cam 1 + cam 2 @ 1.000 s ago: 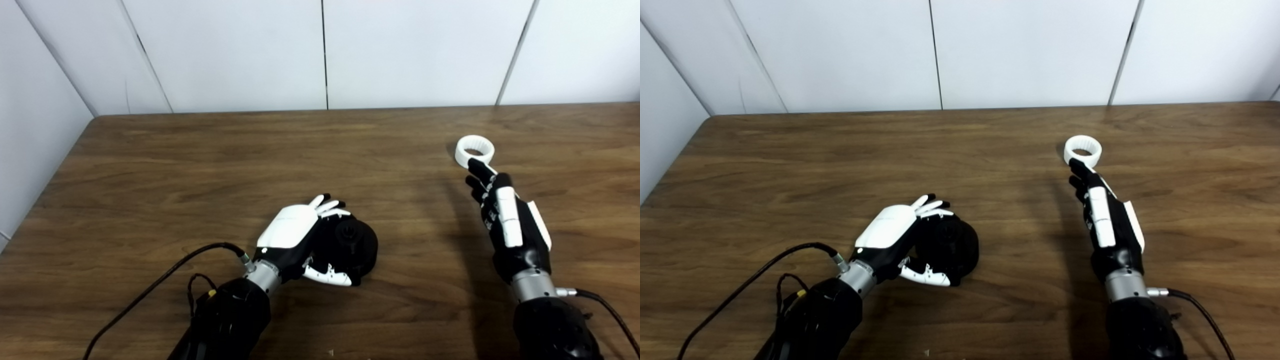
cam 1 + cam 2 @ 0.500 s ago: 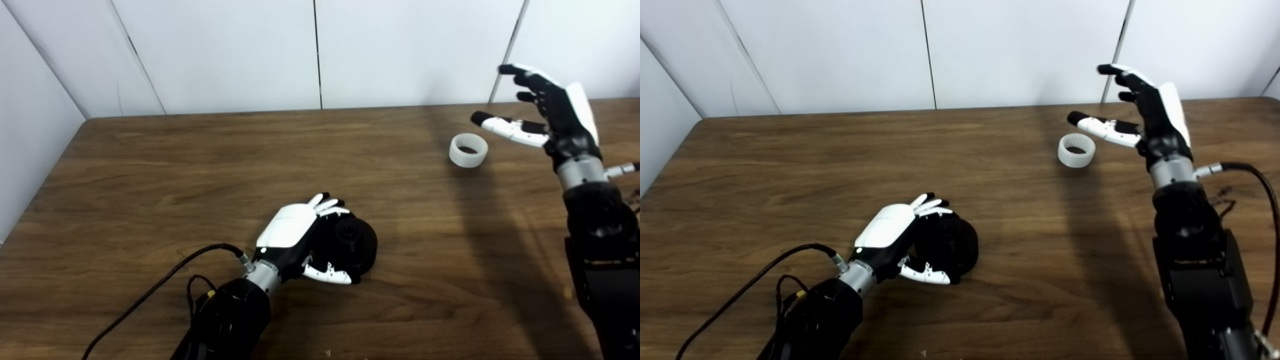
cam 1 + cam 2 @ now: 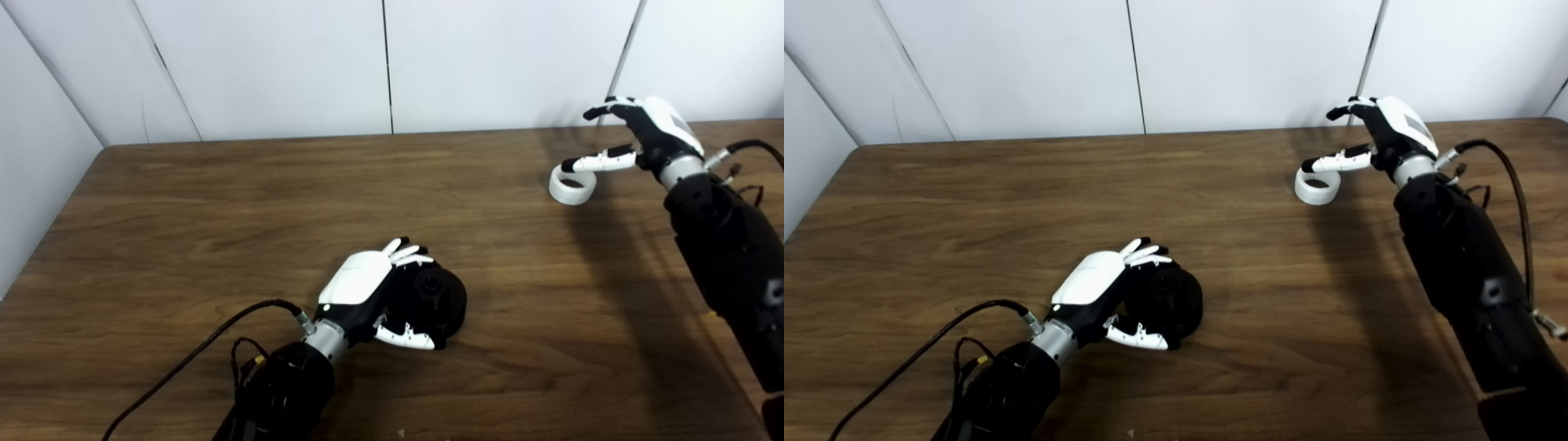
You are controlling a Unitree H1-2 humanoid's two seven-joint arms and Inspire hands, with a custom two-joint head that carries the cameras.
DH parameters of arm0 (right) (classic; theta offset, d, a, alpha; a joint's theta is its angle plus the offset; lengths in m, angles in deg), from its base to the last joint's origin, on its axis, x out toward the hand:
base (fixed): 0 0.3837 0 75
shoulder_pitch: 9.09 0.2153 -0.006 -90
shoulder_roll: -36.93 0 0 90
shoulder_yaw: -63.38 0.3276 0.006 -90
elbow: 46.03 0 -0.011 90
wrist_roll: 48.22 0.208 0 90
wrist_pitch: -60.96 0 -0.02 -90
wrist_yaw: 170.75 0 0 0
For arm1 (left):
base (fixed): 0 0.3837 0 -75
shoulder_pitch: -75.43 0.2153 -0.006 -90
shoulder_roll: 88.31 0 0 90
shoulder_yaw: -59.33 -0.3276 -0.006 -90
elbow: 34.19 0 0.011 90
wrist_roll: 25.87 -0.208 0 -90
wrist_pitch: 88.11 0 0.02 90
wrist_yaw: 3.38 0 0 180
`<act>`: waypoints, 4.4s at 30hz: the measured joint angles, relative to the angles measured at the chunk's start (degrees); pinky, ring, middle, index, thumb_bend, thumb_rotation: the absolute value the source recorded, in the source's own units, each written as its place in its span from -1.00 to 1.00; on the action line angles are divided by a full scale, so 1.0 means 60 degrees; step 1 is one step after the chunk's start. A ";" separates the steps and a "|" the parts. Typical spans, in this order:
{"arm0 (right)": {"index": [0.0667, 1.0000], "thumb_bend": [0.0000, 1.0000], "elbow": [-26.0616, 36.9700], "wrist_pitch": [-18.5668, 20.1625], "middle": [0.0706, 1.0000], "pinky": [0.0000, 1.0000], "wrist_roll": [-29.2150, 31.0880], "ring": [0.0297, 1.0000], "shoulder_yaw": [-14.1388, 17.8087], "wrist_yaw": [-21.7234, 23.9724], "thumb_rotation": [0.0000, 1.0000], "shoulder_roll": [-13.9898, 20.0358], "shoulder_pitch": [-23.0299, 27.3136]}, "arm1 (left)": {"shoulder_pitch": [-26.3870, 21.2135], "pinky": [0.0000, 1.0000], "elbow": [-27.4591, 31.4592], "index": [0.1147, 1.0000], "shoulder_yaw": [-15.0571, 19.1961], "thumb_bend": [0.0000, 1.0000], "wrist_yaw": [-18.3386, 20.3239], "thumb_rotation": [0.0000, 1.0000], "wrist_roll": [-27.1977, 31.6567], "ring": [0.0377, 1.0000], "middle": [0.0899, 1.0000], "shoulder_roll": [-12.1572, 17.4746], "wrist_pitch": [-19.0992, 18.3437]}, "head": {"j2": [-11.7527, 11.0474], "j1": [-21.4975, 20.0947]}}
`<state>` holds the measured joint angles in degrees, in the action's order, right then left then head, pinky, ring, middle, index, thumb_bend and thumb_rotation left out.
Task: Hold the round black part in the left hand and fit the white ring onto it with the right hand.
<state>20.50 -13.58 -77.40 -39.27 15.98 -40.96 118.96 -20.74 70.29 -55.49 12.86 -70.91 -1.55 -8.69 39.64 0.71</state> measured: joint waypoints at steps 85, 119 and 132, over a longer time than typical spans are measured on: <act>0.26 0.64 -0.0573 -0.0740 0.72 0.59 0.0168 0.82 -0.0052 0.0466 -0.64 -0.0022 -0.0305 | -0.0026 0.70 -0.0040 0.49 0.0417 0.77 0.0258 -0.34 0.0100 1.00 0.85 -0.0085 0.0075 | 0.0015 0.0175; 0.10 0.68 -0.0788 -0.1505 0.60 0.57 0.0046 0.75 -0.0008 -0.0712 -0.68 -0.0162 -0.0629 | -0.0019 0.71 0.0014 0.49 0.0435 0.76 0.0305 -0.34 0.0124 0.99 0.84 -0.0090 0.0074 | 0.0000 0.0146; 0.12 0.74 0.0806 -0.1246 0.59 0.56 0.0097 0.71 0.0120 -0.0186 -0.60 -0.0129 -0.0916 | -0.0023 0.72 0.0013 0.51 0.0437 0.75 0.0306 -0.38 0.0110 1.00 0.85 -0.0108 0.0030 | -0.0029 0.0161</act>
<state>25.33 -21.06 -76.82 -38.55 14.87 -41.73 113.46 -20.88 70.37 -52.87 14.70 -70.25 -2.20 -8.51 39.46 1.67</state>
